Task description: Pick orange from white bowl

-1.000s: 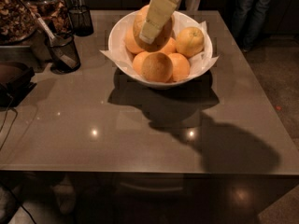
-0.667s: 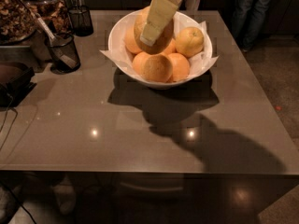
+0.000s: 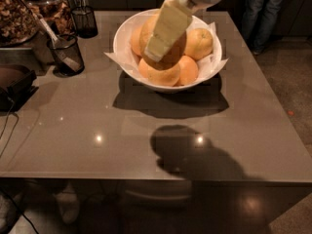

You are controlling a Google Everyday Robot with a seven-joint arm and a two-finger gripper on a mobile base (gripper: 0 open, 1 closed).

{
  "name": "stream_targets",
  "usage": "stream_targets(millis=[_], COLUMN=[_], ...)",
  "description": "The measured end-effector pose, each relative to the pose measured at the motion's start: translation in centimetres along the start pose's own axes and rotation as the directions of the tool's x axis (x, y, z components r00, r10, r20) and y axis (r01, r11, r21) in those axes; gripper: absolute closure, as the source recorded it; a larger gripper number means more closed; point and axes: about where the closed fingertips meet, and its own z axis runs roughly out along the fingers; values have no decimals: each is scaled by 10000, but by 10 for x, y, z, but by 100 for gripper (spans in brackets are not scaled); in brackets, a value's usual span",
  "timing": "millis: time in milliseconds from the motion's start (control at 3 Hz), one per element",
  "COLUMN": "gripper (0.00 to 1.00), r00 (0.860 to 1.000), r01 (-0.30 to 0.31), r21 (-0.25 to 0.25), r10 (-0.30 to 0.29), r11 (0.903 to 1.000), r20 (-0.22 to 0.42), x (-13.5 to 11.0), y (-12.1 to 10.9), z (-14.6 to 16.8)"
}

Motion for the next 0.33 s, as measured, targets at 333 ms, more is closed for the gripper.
stream_targets(millis=[333], gripper=[100], r00=[10000], r01=[-4], r21=[21], r10=[4], r11=[10000], r20=[-16], x=[1], y=[2], z=[-2])
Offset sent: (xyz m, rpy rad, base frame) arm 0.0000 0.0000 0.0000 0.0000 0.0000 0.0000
